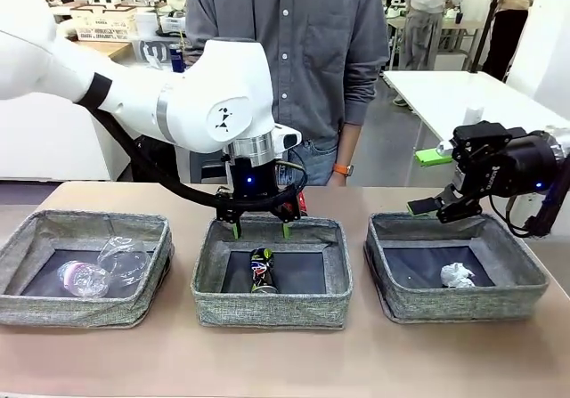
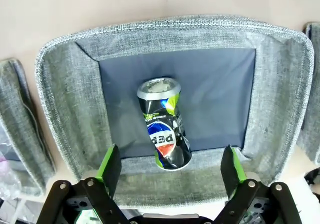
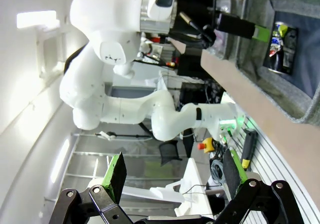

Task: Sort the waste into the appropriate baskets.
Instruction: Place the picked waste into the Fabric basket indicated by the person.

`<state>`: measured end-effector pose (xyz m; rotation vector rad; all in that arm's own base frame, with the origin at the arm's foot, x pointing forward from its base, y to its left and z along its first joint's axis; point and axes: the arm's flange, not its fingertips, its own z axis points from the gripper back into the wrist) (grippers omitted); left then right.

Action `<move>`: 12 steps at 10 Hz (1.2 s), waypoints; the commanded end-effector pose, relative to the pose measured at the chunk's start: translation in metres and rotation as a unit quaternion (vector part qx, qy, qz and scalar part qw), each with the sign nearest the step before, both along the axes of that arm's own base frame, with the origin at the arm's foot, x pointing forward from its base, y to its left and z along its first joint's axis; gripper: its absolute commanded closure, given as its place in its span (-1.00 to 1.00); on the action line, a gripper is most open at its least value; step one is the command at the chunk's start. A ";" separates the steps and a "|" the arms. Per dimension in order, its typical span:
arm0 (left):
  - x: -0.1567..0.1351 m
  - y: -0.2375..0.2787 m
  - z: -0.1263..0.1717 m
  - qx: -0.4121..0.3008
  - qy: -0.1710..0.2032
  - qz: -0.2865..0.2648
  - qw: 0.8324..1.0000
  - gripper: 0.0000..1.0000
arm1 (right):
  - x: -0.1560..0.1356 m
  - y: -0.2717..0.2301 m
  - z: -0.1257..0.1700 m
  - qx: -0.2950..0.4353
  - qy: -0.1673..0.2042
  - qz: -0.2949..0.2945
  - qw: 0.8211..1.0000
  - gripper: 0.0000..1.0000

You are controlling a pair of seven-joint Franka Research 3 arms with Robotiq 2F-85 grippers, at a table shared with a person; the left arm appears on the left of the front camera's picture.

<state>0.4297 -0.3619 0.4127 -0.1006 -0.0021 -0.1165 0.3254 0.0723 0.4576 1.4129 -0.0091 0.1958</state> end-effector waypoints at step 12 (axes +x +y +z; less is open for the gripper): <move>-0.095 0.275 0.097 -0.658 -0.061 -0.127 0.740 -1.00 | 0.000 0.000 0.001 0.008 -0.008 0.001 1.000 -1.00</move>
